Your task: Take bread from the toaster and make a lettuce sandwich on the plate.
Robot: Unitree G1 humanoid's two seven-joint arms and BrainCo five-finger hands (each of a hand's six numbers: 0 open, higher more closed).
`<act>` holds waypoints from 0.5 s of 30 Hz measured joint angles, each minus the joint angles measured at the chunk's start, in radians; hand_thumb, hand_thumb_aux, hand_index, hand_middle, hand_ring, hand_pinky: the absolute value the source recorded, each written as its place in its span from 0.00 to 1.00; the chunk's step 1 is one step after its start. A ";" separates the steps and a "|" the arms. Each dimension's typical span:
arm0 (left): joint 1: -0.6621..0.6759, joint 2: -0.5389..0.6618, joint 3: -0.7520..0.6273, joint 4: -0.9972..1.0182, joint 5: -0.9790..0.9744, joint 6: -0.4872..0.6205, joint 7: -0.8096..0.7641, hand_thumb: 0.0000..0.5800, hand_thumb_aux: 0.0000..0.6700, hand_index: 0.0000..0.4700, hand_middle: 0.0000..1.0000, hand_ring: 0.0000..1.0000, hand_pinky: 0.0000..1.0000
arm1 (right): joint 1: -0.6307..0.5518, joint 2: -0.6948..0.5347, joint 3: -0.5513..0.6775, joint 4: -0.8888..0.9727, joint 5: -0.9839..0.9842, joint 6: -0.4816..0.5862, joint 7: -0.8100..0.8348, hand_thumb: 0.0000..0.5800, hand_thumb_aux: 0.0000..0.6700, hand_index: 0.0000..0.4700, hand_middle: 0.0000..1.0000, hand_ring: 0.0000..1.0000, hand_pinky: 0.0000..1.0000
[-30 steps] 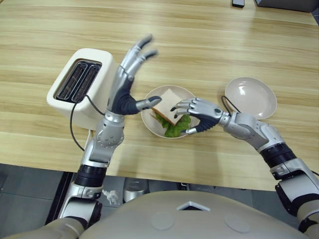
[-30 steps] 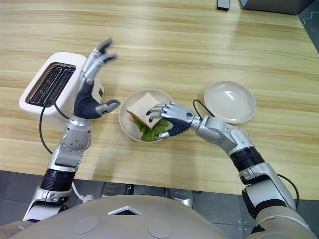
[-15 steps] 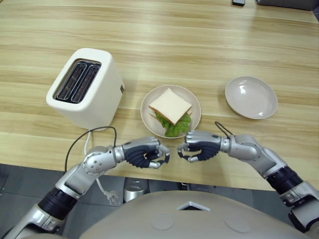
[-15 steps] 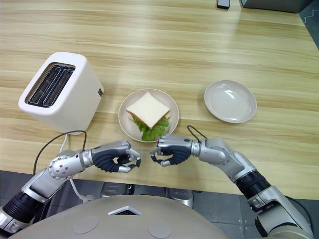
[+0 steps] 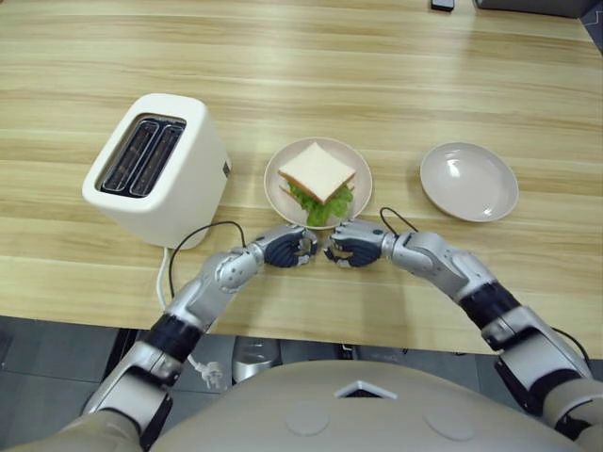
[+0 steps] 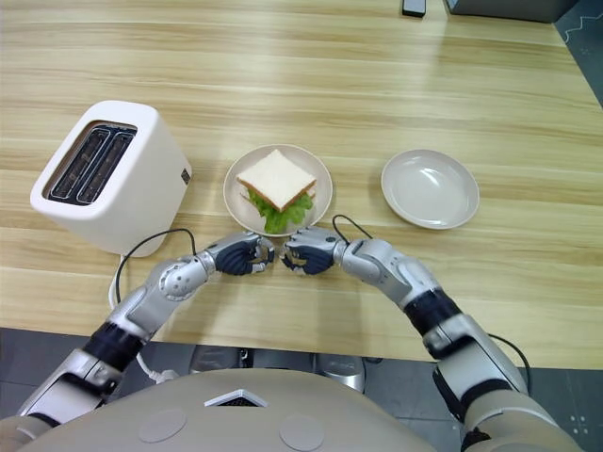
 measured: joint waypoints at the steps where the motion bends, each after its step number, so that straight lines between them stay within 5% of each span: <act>1: -0.042 -0.017 0.003 0.052 0.006 0.001 0.025 1.00 1.00 0.98 1.00 1.00 1.00 | -0.051 0.026 0.009 0.067 -0.019 0.008 -0.034 1.00 1.00 0.98 1.00 1.00 1.00; 7: -0.332 -0.142 0.007 0.488 0.056 -0.003 0.223 1.00 1.00 0.98 1.00 1.00 1.00 | -0.412 0.176 0.079 0.571 -0.131 0.091 -0.295 1.00 1.00 0.98 1.00 1.00 1.00; 9: -0.443 -0.196 0.006 0.666 0.073 -0.003 0.298 1.00 1.00 0.98 1.00 1.00 1.00 | -0.499 0.217 0.064 0.677 -0.112 0.090 -0.343 1.00 1.00 0.98 0.93 0.93 0.93; 10: -0.497 -0.223 0.006 0.745 0.075 -0.001 0.335 1.00 1.00 0.98 1.00 1.00 1.00 | -0.531 0.237 0.052 0.713 -0.096 0.089 -0.361 1.00 1.00 0.98 0.73 0.73 0.73; 11: -0.546 -0.249 0.006 0.813 0.077 0.000 0.374 1.00 1.00 0.98 1.00 1.00 1.00 | -0.553 0.251 0.041 0.741 -0.081 0.090 -0.377 1.00 1.00 0.98 0.73 0.73 0.73; 12: -0.579 -0.264 0.006 0.850 0.080 0.001 0.401 0.00 0.00 0.00 0.00 0.00 0.00 | -0.570 0.261 0.038 0.759 -0.074 0.093 -0.389 0.80 0.55 0.54 0.00 0.00 0.00; 13: -0.611 -0.277 0.008 0.888 0.081 0.002 0.432 0.00 0.00 0.00 0.00 0.00 0.00 | -0.582 0.266 0.034 0.772 -0.069 0.097 -0.402 0.80 0.55 0.54 0.00 0.00 0.00; 14: -0.642 -0.286 0.012 0.918 0.080 0.000 0.463 0.00 0.00 0.00 0.00 0.00 0.00 | -0.592 0.269 0.024 0.781 -0.061 0.100 -0.413 0.59 0.36 0.35 0.00 0.00 0.00; 15: -0.663 -0.287 0.017 0.935 0.076 -0.005 0.490 0.00 0.00 0.00 0.00 0.00 0.00 | -0.602 0.271 0.013 0.787 -0.046 0.096 -0.419 0.24 0.13 0.12 0.00 0.00 0.00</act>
